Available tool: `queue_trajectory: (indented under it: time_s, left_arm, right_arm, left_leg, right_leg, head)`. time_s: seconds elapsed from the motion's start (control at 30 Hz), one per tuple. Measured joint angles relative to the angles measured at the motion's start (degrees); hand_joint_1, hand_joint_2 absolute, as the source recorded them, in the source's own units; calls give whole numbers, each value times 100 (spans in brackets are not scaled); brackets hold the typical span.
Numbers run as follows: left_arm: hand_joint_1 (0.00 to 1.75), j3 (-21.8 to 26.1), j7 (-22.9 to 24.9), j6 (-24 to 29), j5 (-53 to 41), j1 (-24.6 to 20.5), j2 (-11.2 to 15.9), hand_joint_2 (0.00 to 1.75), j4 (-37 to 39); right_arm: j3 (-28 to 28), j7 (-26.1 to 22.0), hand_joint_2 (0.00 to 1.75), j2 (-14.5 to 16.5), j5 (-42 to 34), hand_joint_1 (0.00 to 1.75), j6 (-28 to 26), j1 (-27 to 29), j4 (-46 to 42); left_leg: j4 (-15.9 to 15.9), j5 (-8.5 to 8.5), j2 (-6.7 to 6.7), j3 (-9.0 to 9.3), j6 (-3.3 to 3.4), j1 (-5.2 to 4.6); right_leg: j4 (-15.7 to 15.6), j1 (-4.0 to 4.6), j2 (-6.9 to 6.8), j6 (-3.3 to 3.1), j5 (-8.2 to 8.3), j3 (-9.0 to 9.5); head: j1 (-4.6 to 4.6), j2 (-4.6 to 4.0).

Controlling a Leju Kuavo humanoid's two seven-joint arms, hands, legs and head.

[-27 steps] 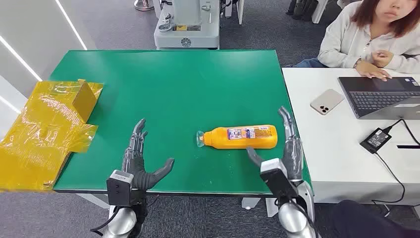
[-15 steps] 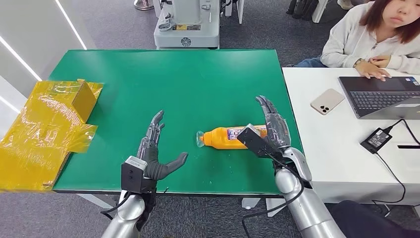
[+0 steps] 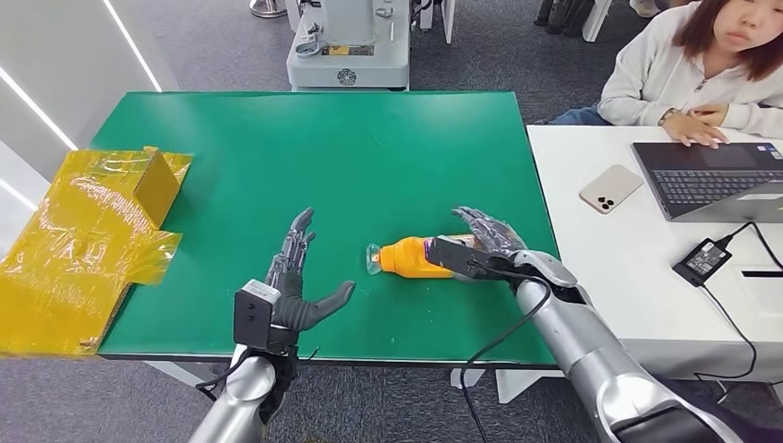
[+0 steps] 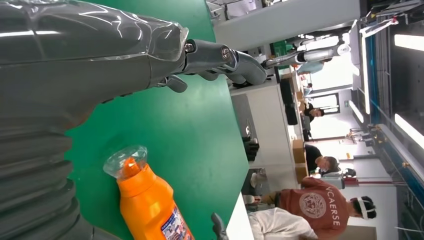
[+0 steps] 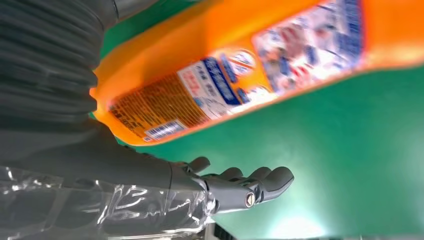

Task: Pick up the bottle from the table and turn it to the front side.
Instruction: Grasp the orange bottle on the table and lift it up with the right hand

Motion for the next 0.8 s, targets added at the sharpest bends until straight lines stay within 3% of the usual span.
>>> queue_trajectory:
  time_s: [0.27, 0.33, 0.4, 0.47, 0.8]
  left_arm:
    - [0, -23, 89, -79, 245, -164, -14, 175, 271]
    - [0, -24, 96, -90, 303, -195, -15, 175, 332]
    - [0, -24, 96, -99, 341, -216, -15, 175, 386]
    - [0, -24, 93, -104, 366, -226, -13, 175, 429]
    - [0, -24, 29, -22, 388, -198, 28, 175, 457]
  right_arm:
    - [816, -216, 175, -418, 76, 0, 1219, -626, 749]
    - [1011, -254, 175, -532, 26, 15, 1371, -711, 802]
    - [1177, -260, 175, -641, -11, 101, 1409, -754, 826]
    - [1308, -259, 175, -724, -65, 174, 1323, -763, 834]
    - [1729, -265, 175, -882, -449, 175, 532, -738, 797]
  left_leg:
    - [6, 0, 0, 3, 0, 0]
    - [6, 0, 0, 3, 0, 0]
    - [6, 0, -3, 1, 0, 0]
    - [6, 0, -3, 0, 1, 0]
    - [5, -1, -1, 0, 1, 1]
  right_leg:
    - [-1, -1, 1, 1, 1, 2]
    - [-1, -1, 0, 1, 1, 3]
    - [-1, -1, -2, 1, 1, 3]
    - [0, -1, -1, 2, 1, 3]
    - [1, 0, 1, 1, 1, 1]
  head:
    - [-1, 0]
    - [-2, 0]
    - [-1, 0]
    - [0, 0]
    - [-1, 0]
